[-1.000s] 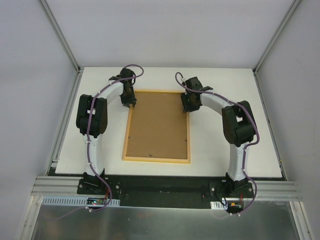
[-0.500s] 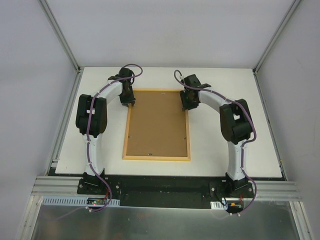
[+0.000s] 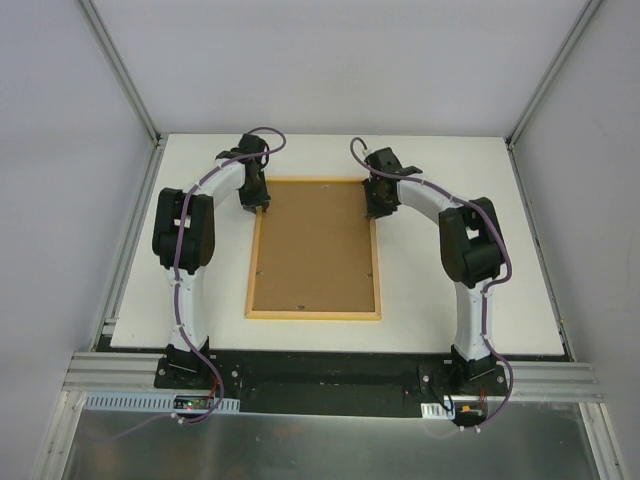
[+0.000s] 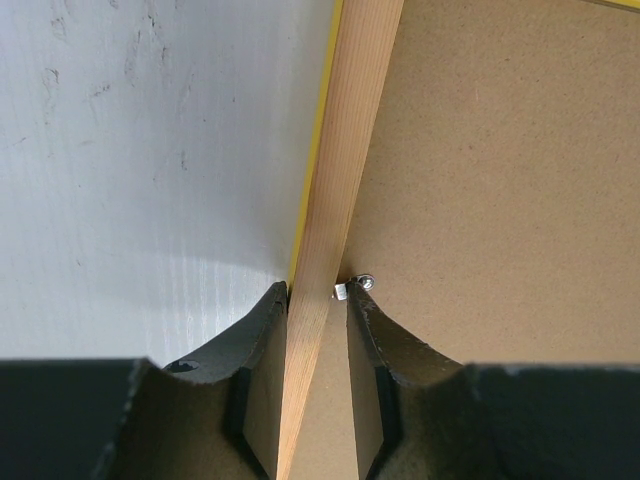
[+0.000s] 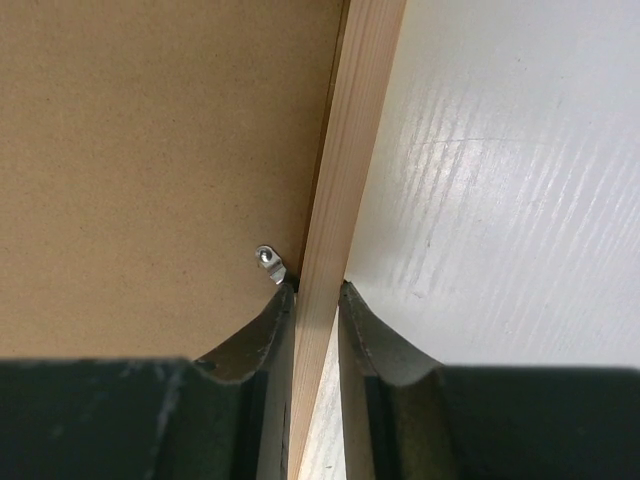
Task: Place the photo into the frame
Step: Adjust the photo frame at the center of the board.
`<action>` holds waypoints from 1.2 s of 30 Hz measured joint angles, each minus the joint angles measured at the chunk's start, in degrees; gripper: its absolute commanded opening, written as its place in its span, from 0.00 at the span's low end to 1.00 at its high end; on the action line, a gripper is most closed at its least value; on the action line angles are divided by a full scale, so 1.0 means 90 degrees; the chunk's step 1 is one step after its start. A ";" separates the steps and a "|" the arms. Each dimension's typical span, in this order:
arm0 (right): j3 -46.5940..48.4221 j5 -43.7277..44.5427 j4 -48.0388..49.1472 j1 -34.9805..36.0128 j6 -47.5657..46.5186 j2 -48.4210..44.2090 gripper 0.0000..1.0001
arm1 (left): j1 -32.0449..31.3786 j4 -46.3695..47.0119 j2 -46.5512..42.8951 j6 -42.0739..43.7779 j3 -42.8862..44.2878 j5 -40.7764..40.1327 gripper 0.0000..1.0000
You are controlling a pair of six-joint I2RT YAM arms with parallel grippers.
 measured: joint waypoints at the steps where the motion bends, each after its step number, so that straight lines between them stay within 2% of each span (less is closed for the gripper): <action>1: -0.0007 0.0015 0.0000 0.0002 0.0024 -0.0002 0.00 | -0.0002 -0.0015 0.0010 0.0000 0.0019 0.0000 0.00; 10: -0.0891 0.0158 0.0619 0.0039 0.0233 -0.0525 0.02 | -0.0002 -0.0328 0.0342 -0.0005 0.0563 0.0182 0.00; 12: -0.1231 0.0148 0.0719 0.0041 0.0253 -0.0755 0.08 | -0.0002 -0.0357 0.0432 0.0017 0.0709 0.0267 0.00; 13: -0.1389 0.0141 0.0758 0.0041 0.0262 -0.0860 0.15 | -0.0007 -0.0359 0.0466 0.0061 0.0760 0.0306 0.00; 14: -0.1528 0.0138 0.0797 0.0041 0.0277 -0.0954 0.29 | -0.0036 -0.0364 0.0491 0.0136 0.0801 0.0338 0.00; 15: -0.1615 0.0141 0.0823 0.0044 0.0279 -0.1015 0.38 | -0.0049 -0.0362 0.0505 0.0206 0.0828 0.0357 0.00; 16: -0.1698 0.0148 0.0843 0.0046 0.0277 -0.1073 0.43 | -0.0075 -0.0355 0.0515 0.0294 0.0843 0.0379 0.00; 18: -0.1768 0.0189 0.0804 0.0049 0.0194 -0.1129 0.48 | -0.0100 -0.0335 0.0520 0.0481 0.0855 0.0381 0.00; 36: -0.1314 0.0231 0.0342 0.0027 -0.0160 -0.0894 0.48 | -0.0126 -0.0284 0.0578 0.1175 0.0945 0.0539 0.00</action>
